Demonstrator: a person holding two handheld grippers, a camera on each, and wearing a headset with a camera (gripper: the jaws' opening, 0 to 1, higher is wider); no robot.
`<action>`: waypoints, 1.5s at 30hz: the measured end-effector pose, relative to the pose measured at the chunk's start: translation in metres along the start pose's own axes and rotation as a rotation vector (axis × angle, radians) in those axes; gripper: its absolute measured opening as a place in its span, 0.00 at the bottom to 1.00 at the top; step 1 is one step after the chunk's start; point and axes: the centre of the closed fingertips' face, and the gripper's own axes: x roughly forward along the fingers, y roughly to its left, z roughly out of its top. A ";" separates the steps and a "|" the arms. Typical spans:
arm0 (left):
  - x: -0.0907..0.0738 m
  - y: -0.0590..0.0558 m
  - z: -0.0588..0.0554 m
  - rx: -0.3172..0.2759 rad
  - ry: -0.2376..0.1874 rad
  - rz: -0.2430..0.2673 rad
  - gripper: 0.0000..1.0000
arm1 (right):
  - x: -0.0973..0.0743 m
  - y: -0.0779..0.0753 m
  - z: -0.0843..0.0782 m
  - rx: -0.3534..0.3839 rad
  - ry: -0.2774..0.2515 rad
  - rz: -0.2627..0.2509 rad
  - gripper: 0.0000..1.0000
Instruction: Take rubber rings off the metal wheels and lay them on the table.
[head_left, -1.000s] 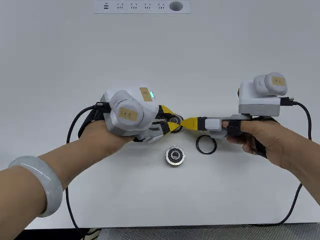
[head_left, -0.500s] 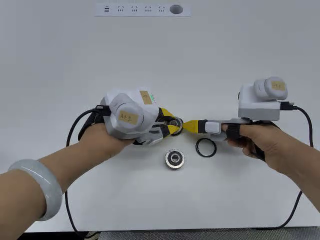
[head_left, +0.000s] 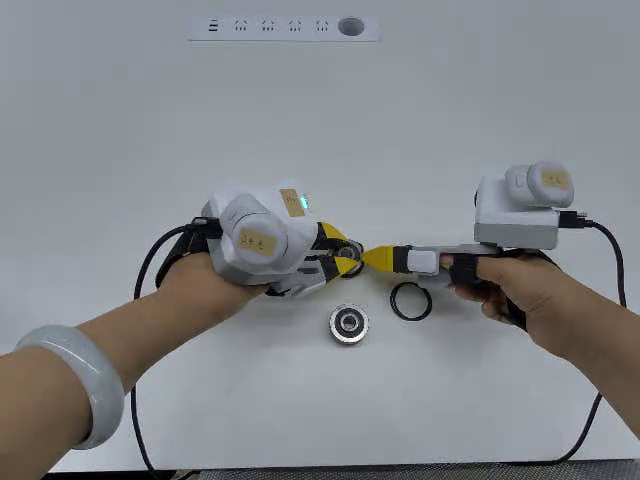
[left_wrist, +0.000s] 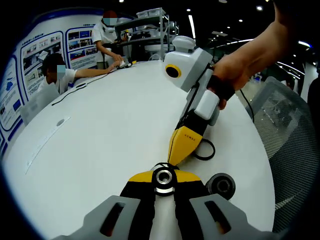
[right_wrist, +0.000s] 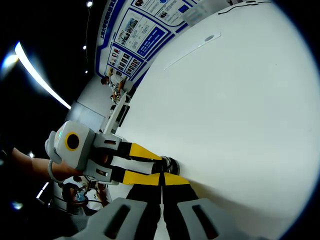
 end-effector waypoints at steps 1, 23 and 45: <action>0.000 0.000 0.000 0.001 0.000 -0.001 0.13 | 0.000 0.001 0.000 0.002 -0.001 0.002 0.01; 0.000 -0.001 0.000 0.014 0.000 -0.002 0.13 | 0.001 0.008 0.002 0.011 -0.009 0.023 0.01; 0.000 -0.001 0.000 0.018 0.004 -0.003 0.13 | -0.001 0.014 0.003 0.059 -0.033 0.061 0.01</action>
